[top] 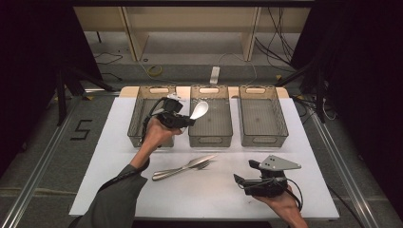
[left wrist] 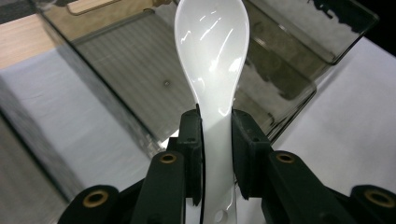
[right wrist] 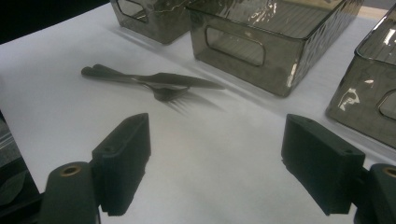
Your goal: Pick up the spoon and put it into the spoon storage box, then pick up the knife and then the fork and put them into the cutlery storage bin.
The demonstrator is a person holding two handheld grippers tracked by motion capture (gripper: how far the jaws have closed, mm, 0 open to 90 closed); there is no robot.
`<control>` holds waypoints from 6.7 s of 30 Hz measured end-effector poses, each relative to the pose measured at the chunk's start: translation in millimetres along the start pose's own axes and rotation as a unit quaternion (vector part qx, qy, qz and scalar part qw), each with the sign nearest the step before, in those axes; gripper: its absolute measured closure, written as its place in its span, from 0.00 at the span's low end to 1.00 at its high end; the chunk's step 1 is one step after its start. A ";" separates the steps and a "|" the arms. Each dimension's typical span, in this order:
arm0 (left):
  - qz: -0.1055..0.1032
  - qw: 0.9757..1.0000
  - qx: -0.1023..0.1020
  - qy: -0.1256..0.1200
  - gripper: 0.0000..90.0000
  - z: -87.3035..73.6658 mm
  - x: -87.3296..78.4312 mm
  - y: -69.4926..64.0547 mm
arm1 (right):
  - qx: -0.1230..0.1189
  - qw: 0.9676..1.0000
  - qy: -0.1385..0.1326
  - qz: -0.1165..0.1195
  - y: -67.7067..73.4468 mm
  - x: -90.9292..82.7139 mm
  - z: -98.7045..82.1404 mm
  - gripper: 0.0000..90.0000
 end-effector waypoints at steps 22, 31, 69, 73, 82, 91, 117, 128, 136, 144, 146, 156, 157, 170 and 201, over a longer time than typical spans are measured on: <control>0.005 1.000 -0.027 -0.012 0.83 19.4 23.4 5.7 | -0.001 1.000 0.000 0.003 -0.7 -0.5 -0.5 0.28; 0.011 1.000 -0.021 -0.007 0.83 28.2 34.2 -0.1 | -0.002 1.000 0.000 0.003 -0.5 -1.1 -0.4 0.28; 0.018 0.998 -0.053 0.021 0.82 28.8 69.0 1.8 | -0.003 1.000 -0.001 0.006 0.6 -1.4 -0.1 0.28; 0.023 0.997 -0.066 0.016 0.80 29.5 71.5 5.2 | -0.004 1.000 -0.001 0.006 0.9 -1.3 -0.2 0.28; 0.015 0.996 -0.082 -0.007 0.50 38.2 56.9 5.0 | -0.003 1.000 -0.001 0.006 0.9 -1.4 -0.3 0.28; -0.014 0.999 -0.049 0.010 0.32 24.3 20.8 -5.0 | -0.002 1.000 0.000 0.005 0.9 -1.6 -0.5 0.28; 0.025 0.992 0.051 0.112 0.22 -68.6 -18.1 -15.3 | -0.004 1.000 0.003 0.006 2.2 0.1 -0.9 0.28; 0.019 0.990 0.070 0.124 0.20 -82.3 -17.2 -25.6 | -0.001 1.000 -0.001 0.007 1.6 -0.8 -0.6 0.28; 0.026 0.987 0.079 0.140 0.19 -94.6 -16.5 -25.4 | -0.003 1.000 -0.003 0.007 1.2 -1.2 -0.5 0.28; 0.039 0.980 0.095 0.169 0.19 -107.5 -13.1 -27.5 | -0.003 1.000 -0.002 0.008 0.6 -1.2 -0.9 0.28; 0.046 0.979 0.097 0.174 0.19 -110.9 -13.1 -27.2 | -0.002 1.000 -0.002 0.009 0.5 -0.6 -0.8 0.28; 0.059 0.972 0.112 0.198 0.19 -125.9 -13.8 -26.3 | -0.004 1.000 0.000 0.009 1.5 -0.3 -1.0 0.28; 0.059 0.970 0.116 0.203 0.19 -127.8 -14.6 -25.5 | -0.004 1.000 0.000 0.009 1.5 -0.3 -1.0 0.28; 0.073 0.961 0.131 0.232 0.19 -142.3 -12.5 -23.3 | -0.006 1.000 0.001 0.008 1.8 0.3 -1.2 0.28; 0.070 0.941 0.183 0.274 0.55 -146.6 14.9 -30.0 | -0.014 1.000 0.009 0.007 5.7 1.9 -2.6 0.28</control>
Point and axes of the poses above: each handheld gripper's, and its own axes: x roughly forward along the jaws, z roughly out of its top, y roughly to its left, the point moved 7 cm from there along x, roughly forward along the jaws, and after that the axes turned 9 degrees about y, right-handed, at the moved point
